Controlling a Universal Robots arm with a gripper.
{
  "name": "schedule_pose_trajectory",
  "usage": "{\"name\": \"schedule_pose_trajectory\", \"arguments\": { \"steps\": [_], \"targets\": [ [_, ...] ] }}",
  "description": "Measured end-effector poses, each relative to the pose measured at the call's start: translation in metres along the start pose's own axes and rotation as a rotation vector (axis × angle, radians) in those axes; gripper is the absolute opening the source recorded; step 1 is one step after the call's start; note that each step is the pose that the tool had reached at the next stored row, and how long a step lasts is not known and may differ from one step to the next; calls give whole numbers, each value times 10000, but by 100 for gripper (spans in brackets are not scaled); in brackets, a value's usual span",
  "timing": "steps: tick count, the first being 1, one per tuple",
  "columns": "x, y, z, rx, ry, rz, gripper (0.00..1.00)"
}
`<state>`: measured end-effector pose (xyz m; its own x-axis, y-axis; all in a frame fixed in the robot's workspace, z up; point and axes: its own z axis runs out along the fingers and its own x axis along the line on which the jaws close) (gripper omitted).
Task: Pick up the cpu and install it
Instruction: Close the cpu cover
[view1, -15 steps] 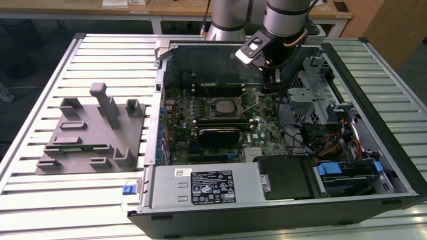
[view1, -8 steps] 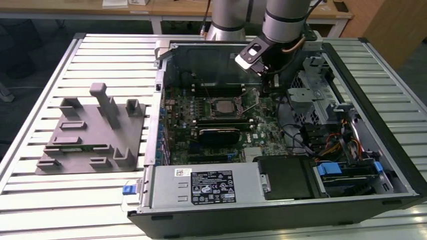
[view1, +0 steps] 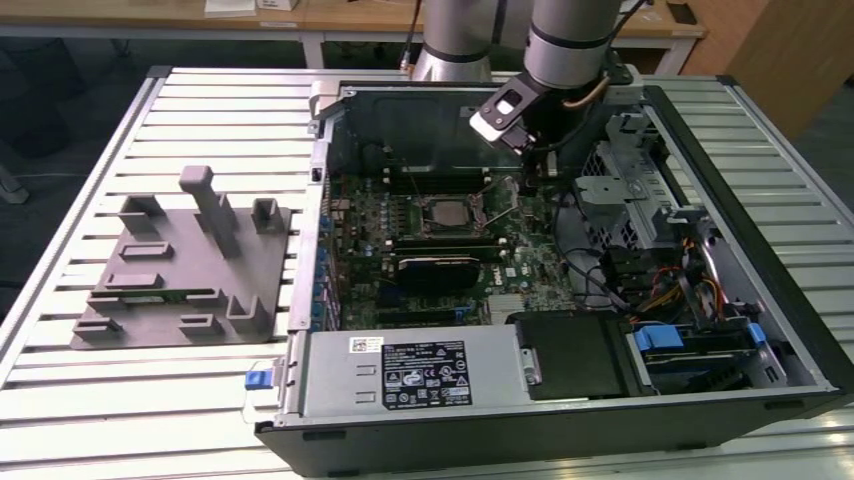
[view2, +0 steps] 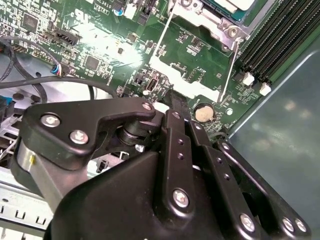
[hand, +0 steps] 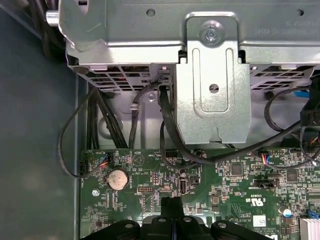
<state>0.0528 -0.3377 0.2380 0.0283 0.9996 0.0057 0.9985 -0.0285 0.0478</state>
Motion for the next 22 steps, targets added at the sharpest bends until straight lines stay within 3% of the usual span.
{"name": "schedule_pose_trajectory", "arguments": {
  "steps": [4,17,22],
  "targets": [
    [-1,-43,0,-1,-1,-2,11],
    [-7,-446,-19,-6,1,0,11],
    [2,-520,-19,-7,1,0,11]
  ]
}}
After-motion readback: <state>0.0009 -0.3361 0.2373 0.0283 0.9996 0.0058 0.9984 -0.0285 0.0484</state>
